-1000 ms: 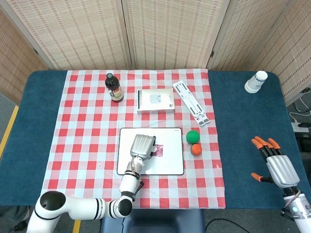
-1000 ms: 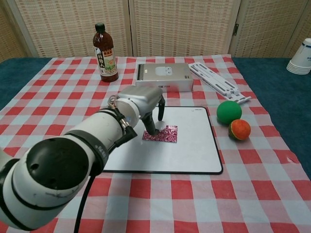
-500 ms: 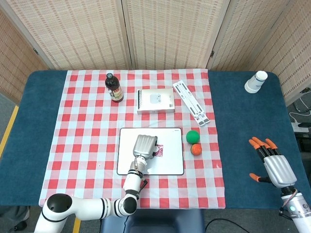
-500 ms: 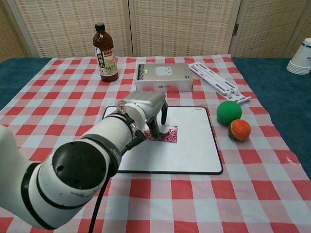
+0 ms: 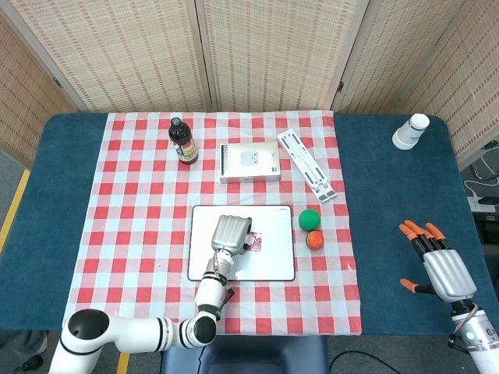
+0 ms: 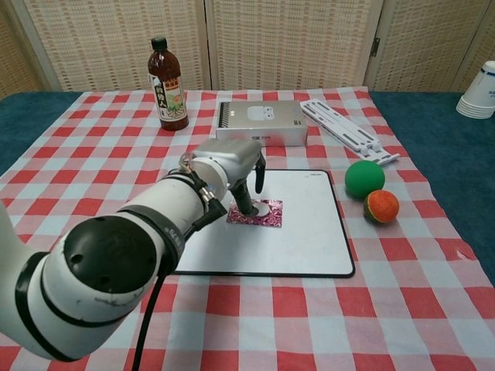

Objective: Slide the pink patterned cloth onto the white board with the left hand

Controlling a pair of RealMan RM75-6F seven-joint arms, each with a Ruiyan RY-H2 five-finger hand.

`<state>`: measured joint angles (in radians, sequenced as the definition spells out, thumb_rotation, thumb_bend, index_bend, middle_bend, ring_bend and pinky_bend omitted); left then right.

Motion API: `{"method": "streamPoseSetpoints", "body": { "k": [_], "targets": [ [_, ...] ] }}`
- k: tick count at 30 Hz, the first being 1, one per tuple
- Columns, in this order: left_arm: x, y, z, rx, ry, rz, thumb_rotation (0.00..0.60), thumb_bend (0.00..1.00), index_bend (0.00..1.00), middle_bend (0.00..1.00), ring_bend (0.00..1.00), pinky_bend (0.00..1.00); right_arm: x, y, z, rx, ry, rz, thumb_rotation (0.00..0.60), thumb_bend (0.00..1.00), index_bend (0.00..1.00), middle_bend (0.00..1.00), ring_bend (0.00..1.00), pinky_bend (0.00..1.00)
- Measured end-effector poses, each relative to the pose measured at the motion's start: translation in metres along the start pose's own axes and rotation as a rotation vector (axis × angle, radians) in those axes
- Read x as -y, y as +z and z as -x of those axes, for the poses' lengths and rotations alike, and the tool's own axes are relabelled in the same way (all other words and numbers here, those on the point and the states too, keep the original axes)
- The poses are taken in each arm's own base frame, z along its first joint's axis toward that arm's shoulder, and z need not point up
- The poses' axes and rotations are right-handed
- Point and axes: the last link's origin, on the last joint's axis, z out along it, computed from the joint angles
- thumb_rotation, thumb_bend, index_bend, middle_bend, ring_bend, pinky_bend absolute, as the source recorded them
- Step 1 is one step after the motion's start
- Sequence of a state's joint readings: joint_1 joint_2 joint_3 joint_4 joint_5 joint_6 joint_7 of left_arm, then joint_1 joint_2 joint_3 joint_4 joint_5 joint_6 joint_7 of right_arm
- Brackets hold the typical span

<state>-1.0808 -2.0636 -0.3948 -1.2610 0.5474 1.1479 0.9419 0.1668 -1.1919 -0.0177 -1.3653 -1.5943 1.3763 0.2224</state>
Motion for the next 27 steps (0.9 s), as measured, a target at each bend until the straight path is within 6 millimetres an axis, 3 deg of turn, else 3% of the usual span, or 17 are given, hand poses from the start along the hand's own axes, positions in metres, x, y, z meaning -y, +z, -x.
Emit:
{"method": "streamPoseSetpoints", "body": {
  "k": [11,16,18,19,20,23,24,27],
  "targets": [
    [0.018,-0.007,-0.019,-0.038,0.023,-0.024,0.6,0.24,0.48,1.0,1.0,0.98,-0.002,0.001,-0.001,0.001,0.005,0.004,0.6,0.0,0.0,0.0,0.0,0.0],
    [0.054,-0.021,-0.045,-0.101,0.037,-0.06,0.6,0.24,0.46,0.93,0.95,0.95,0.0,0.0,-0.001,0.004,0.006,-0.007,0.6,0.0,0.0,0.0,0.0,0.0],
    [0.078,-0.029,-0.053,-0.125,0.04,-0.069,0.6,0.23,0.32,0.77,0.8,0.85,0.002,-0.001,-0.001,0.005,0.004,-0.017,0.6,0.0,0.0,0.0,0.0,0.0],
    [0.088,-0.032,-0.055,-0.133,0.038,-0.068,0.6,0.22,0.21,0.63,0.67,0.75,0.002,-0.002,-0.001,0.006,0.002,-0.021,0.6,0.0,0.0,0.0,0.0,0.0],
    [0.098,-0.035,-0.057,-0.14,0.035,-0.064,0.6,0.21,0.1,0.44,0.48,0.59,0.003,-0.002,0.0,0.007,0.001,-0.026,0.6,0.0,0.0,0.0,0.0,0.0],
    [0.127,-0.049,-0.059,-0.171,0.025,-0.028,0.6,0.17,0.0,0.06,0.07,0.24,0.006,-0.006,0.001,0.006,-0.001,-0.043,0.6,0.0,0.0,0.0,0.0,0.0],
    [0.135,-0.056,-0.056,-0.186,0.029,-0.005,0.6,0.16,0.0,0.01,0.01,0.15,0.007,-0.007,0.001,0.005,-0.001,-0.051,0.6,0.0,0.0,0.0,0.0,0.0],
    [0.154,-0.079,-0.045,-0.226,0.057,0.053,0.6,0.15,0.0,0.0,0.0,0.04,0.01,-0.009,0.002,0.007,-0.003,-0.065,0.6,0.0,0.0,0.0,0.0,0.0]
  ]
}}
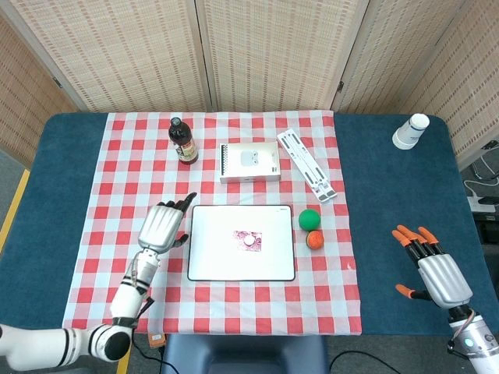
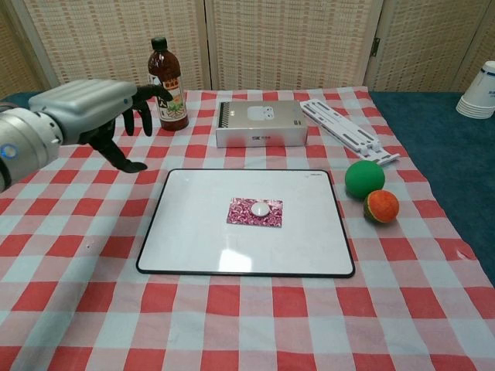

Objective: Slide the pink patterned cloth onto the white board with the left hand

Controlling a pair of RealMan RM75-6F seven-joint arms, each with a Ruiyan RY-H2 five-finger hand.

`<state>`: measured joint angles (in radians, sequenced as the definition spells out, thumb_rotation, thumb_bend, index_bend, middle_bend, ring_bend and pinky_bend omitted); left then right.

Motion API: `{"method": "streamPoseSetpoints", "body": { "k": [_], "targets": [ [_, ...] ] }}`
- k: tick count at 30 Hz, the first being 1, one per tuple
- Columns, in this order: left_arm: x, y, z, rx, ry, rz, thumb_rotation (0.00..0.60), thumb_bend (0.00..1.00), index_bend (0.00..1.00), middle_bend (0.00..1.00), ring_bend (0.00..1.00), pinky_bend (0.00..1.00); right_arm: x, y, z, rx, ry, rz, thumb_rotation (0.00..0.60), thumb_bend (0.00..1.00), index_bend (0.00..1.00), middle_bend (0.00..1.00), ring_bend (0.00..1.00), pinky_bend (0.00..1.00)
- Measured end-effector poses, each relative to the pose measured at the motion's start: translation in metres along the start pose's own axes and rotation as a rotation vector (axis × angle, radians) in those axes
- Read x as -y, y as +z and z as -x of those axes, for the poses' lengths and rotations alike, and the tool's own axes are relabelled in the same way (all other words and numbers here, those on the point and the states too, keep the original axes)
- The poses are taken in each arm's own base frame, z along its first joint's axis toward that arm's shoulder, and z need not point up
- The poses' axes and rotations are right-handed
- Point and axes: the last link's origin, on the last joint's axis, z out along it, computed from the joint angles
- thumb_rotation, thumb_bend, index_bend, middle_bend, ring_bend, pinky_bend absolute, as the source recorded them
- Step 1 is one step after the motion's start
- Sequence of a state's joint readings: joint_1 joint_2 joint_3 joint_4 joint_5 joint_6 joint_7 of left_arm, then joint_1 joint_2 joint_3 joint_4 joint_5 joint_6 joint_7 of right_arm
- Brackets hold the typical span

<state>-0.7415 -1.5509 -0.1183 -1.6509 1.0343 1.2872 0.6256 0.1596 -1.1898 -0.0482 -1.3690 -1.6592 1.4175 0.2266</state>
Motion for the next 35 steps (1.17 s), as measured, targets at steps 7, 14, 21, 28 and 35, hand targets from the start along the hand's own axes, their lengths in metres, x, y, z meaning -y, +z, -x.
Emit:
{"method": "streamPoseSetpoints", "body": {
  "k": [7,14,21,28,35],
  "targets": [
    [0.054,-0.079,0.029,-0.032,-0.016,0.006,0.6,0.15,0.0,0.0,0.0,0.0,0.002,-0.001,0.004,0.008,-0.013,-0.002,0.6,0.0,0.0,0.0,0.0,0.0],
    [0.074,-0.106,0.037,-0.008,0.006,-0.045,0.6,0.22,0.0,0.0,0.0,0.0,0.004,0.001,0.006,-0.008,-0.02,0.012,0.6,0.0,0.0,0.0,0.0,0.0],
    [0.086,-0.111,0.04,0.073,0.034,-0.107,0.6,0.19,0.0,0.0,0.0,0.0,0.007,-0.001,0.004,-0.055,-0.021,-0.009,0.6,0.0,0.0,0.0,0.0,0.0],
    [0.089,-0.107,0.05,0.112,0.016,-0.118,0.6,0.18,0.0,0.0,0.0,0.0,0.006,-0.004,0.004,-0.073,-0.019,-0.013,0.6,0.0,0.0,0.0,0.0,0.0],
    [0.089,-0.104,0.049,0.107,-0.006,-0.118,0.6,0.19,0.0,0.0,0.0,0.0,0.004,-0.004,0.005,-0.065,-0.018,0.0,0.6,0.0,0.0,0.0,0.0,0.0]
  ]
}}
